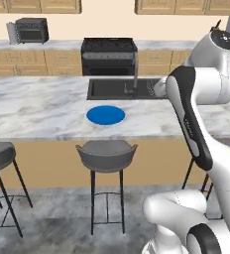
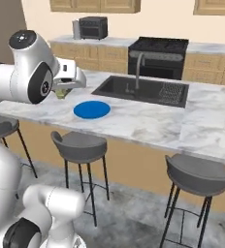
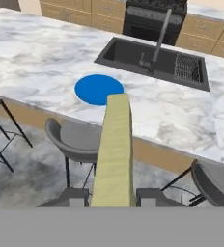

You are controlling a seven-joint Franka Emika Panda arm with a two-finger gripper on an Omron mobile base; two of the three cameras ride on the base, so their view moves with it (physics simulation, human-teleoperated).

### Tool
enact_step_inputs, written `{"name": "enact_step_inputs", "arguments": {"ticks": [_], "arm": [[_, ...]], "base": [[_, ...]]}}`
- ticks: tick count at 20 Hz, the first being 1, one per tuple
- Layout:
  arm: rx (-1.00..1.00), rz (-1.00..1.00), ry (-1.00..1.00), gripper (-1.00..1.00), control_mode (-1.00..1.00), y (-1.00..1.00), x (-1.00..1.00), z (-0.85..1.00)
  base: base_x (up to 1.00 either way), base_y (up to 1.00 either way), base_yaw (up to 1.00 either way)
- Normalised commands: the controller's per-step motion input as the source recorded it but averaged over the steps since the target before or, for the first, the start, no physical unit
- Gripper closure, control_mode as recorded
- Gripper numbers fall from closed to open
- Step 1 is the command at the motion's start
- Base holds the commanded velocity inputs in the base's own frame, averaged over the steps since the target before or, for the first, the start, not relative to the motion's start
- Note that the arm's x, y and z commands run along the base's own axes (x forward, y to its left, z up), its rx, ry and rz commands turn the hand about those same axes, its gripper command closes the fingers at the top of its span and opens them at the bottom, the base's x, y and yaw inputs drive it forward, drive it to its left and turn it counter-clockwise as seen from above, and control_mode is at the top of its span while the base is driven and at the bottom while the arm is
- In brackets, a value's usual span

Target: Retrieve the butter from the fridge and place it on a plate on the dining table. Then retrieve the butter knife by the fridge and place it near the plate.

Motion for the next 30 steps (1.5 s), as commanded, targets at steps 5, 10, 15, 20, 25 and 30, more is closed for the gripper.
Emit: {"name": "enact_step_inputs", "arguments": {"ticks": [5, 10, 15, 20, 25, 30], "arm": [[0.00, 0.00, 0.00, 1.00, 1.00, 0.00, 0.00, 0.00], [0.00, 0.00, 0.00, 1.00, 1.00, 0.00, 0.00, 0.00], [0.00, 0.00, 0.00, 1.00, 1.00, 0.00, 0.00, 0.00], [0.00, 0.00, 0.00, 1.00, 1.00, 0.00, 0.00, 0.00], [0.00, 0.00, 0.00, 1.00, 1.00, 0.00, 0.00, 0.00], [0.00, 0.00, 0.00, 1.00, 1.00, 0.00, 0.00, 0.00]], "base": [[0.67, 0.48, -0.26], [0.51, 0.39, -0.19], [0.45, 0.26, -0.09], [0.68, 0.18, -0.02], [0.51, 0.26, 0.00], [0.27, 0.35, 0.00]]}}
